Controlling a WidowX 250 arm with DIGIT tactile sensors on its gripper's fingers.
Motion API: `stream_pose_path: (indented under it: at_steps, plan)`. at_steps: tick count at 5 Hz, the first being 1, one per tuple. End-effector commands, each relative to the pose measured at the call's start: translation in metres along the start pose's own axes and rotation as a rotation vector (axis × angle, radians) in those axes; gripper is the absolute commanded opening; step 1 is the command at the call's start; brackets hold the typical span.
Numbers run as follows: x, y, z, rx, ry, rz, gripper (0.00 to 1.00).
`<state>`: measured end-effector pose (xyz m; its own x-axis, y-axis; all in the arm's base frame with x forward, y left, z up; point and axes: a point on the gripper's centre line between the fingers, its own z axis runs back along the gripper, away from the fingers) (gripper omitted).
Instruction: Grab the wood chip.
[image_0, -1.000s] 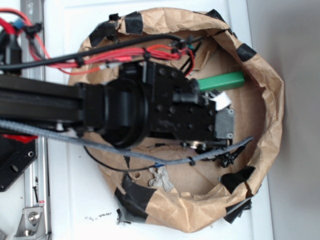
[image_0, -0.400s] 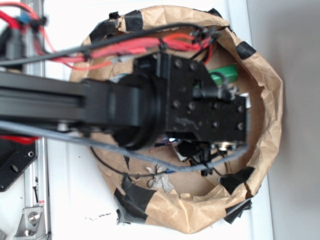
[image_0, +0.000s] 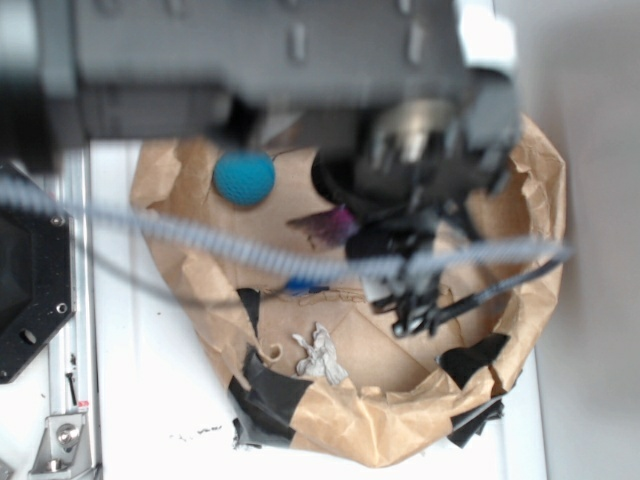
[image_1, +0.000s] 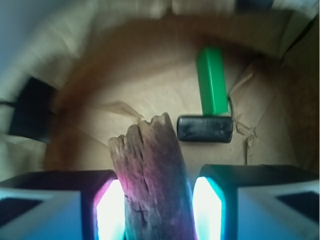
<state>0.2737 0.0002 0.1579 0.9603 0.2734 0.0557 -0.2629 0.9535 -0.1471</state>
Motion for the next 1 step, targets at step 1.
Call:
stream_pose_path:
  at_steps: [1]
  plan:
    - [0.0050,0.0310,0.0380,-0.012,-0.069,0.058,0.00]
